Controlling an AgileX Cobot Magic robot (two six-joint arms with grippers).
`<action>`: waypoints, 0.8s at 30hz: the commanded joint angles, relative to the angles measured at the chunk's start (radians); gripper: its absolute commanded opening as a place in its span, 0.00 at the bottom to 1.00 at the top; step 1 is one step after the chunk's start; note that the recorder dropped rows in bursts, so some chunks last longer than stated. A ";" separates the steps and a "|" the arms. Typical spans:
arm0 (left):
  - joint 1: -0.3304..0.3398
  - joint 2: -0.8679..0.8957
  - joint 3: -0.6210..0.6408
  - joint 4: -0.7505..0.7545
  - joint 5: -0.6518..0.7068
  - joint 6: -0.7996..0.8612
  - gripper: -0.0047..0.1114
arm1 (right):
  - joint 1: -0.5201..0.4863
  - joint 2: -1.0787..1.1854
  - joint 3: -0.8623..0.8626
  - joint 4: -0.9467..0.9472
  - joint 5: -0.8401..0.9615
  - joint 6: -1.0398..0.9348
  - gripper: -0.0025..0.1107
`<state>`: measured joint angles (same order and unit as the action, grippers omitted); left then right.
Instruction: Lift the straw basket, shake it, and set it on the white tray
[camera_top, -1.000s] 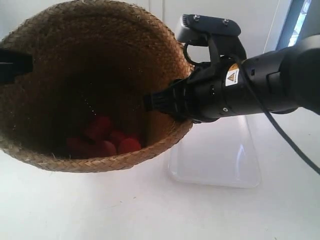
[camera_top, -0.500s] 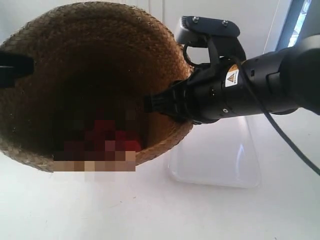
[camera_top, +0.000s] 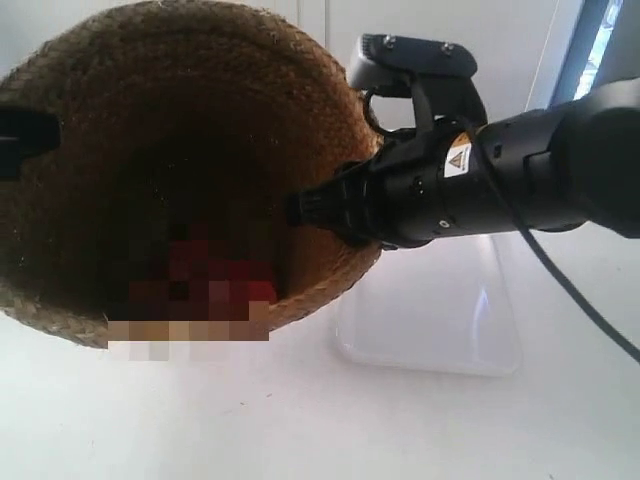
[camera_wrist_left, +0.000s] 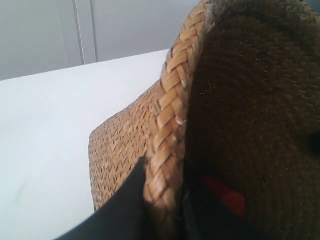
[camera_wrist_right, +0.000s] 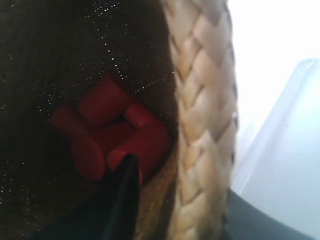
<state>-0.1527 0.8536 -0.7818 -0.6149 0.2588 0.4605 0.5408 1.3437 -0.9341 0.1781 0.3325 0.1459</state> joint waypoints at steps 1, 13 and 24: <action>0.000 0.018 0.005 -0.010 -0.031 0.034 0.04 | -0.013 0.040 0.004 -0.040 -0.001 -0.036 0.02; 0.000 -0.024 -0.055 -0.010 0.008 0.028 0.04 | 0.011 -0.093 -0.106 -0.087 0.170 -0.097 0.02; 0.002 -0.038 -0.057 -0.032 0.006 0.009 0.04 | 0.020 -0.028 -0.078 -0.073 0.136 -0.036 0.02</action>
<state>-0.1510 0.8413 -0.8187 -0.6232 0.2848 0.4412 0.5607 1.3207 -1.0083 0.1513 0.4858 0.1327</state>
